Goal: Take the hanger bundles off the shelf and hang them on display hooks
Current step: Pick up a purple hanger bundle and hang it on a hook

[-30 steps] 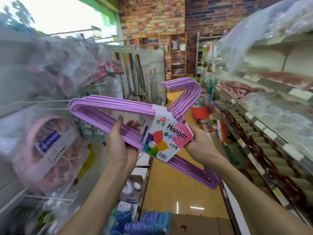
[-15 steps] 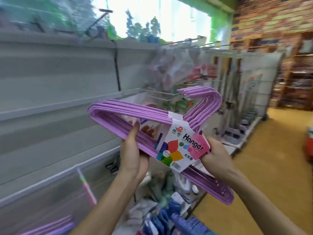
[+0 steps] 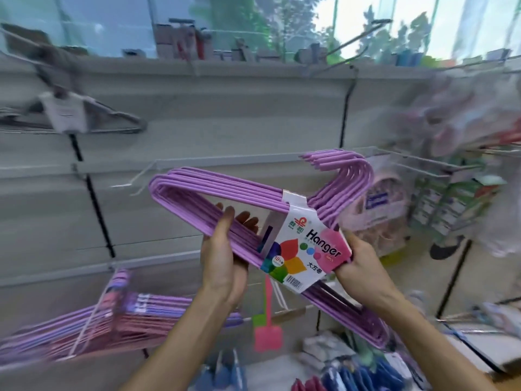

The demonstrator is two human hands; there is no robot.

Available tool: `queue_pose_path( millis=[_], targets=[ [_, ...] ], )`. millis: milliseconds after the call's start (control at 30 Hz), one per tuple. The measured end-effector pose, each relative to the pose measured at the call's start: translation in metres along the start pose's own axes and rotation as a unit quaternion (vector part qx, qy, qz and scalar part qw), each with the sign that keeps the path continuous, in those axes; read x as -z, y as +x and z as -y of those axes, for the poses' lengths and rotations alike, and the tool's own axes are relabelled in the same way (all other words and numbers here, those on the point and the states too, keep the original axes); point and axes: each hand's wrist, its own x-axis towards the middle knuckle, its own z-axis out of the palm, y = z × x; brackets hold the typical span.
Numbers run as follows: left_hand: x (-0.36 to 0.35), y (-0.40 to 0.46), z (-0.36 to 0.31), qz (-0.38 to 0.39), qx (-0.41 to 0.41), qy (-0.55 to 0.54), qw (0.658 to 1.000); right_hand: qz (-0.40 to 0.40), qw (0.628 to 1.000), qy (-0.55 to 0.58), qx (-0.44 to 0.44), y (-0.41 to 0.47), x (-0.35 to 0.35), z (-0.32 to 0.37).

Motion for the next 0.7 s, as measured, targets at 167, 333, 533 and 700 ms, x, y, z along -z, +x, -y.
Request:
queue_pose_path(
  millis=[167,333,533,700],
  targets=[
    [0.051,0.006,-0.047,-0.036,-0.053,0.023,0.998,0.043,0.998,0.006,0.037,0.016,-0.062,0.03],
    [0.102,0.01,-0.089,-0.054,-0.085,0.019,0.995,0.081,0.995,0.015,0.056,0.022,-0.124,0.06],
    [0.155,0.017,-0.13,-0.075,-0.114,0.022,0.99,0.113,0.991,0.022,0.066,0.027,-0.187,0.09],
    [0.193,0.023,-0.159,-0.061,-0.133,-0.019,0.989,0.128,0.988,-0.004,0.08,0.028,-0.219,0.103]
  ],
)
